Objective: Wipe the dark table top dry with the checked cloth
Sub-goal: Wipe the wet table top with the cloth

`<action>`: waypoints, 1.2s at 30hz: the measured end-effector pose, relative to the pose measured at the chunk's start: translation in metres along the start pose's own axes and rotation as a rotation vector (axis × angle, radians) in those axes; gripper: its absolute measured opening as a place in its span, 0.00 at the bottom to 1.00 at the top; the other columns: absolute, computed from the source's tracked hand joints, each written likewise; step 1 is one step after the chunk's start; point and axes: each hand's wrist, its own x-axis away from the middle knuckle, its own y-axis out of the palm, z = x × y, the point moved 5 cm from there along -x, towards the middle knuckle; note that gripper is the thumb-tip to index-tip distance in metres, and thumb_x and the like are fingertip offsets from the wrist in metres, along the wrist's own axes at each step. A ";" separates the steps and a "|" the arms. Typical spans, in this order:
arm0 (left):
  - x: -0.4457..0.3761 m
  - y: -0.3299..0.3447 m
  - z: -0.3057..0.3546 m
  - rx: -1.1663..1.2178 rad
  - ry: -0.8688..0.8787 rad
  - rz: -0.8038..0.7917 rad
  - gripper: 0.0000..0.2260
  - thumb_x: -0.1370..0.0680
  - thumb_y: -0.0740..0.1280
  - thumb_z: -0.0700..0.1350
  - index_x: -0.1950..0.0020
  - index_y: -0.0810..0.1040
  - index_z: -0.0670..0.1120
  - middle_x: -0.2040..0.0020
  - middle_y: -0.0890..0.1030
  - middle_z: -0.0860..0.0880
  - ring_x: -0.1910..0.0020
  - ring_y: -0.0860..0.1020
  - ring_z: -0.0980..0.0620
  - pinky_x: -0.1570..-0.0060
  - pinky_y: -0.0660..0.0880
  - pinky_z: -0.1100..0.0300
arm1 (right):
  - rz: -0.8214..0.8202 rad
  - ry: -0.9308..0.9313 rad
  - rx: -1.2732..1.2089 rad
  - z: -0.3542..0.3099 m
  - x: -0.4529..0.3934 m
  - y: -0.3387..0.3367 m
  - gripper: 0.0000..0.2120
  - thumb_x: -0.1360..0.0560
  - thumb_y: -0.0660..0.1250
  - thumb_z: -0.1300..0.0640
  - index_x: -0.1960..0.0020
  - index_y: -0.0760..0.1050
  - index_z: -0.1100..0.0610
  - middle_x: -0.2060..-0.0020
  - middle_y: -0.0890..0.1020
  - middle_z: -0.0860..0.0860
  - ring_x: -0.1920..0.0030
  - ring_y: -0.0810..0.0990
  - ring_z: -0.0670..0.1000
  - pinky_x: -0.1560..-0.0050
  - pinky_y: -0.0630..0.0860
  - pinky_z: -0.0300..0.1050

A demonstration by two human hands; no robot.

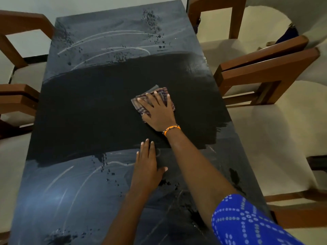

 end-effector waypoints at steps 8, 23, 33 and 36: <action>0.000 0.019 0.014 0.021 -0.019 -0.012 0.43 0.28 0.69 0.52 0.24 0.43 0.45 0.23 0.38 0.50 0.24 0.41 0.50 0.29 0.40 0.58 | 0.081 0.343 -0.029 0.164 0.008 -0.041 0.27 0.23 0.55 0.47 0.25 0.52 0.43 0.23 0.53 0.49 0.23 0.47 0.55 0.27 0.44 0.66; -0.003 0.017 0.015 -0.021 -0.102 -0.061 0.45 0.30 0.72 0.53 0.24 0.46 0.46 0.22 0.42 0.50 0.24 0.51 0.43 0.28 0.56 0.49 | 0.071 0.456 -0.061 0.168 0.180 -0.035 0.28 0.24 0.49 0.44 0.25 0.48 0.43 0.23 0.53 0.52 0.24 0.49 0.60 0.26 0.48 0.62; 0.017 0.009 0.005 0.039 0.020 0.035 0.41 0.27 0.70 0.49 0.24 0.46 0.42 0.22 0.47 0.47 0.24 0.49 0.48 0.26 0.46 0.54 | 0.039 0.315 0.020 0.046 0.168 0.002 0.30 0.24 0.53 0.46 0.24 0.48 0.45 0.23 0.52 0.54 0.23 0.45 0.60 0.25 0.41 0.61; 0.038 0.001 -0.020 0.038 -0.069 0.082 0.40 0.28 0.70 0.47 0.25 0.49 0.42 0.23 0.51 0.44 0.24 0.52 0.46 0.26 0.53 0.49 | 0.034 0.135 -0.031 -0.021 0.150 0.016 0.29 0.25 0.55 0.47 0.25 0.54 0.46 0.24 0.57 0.54 0.23 0.49 0.59 0.25 0.41 0.58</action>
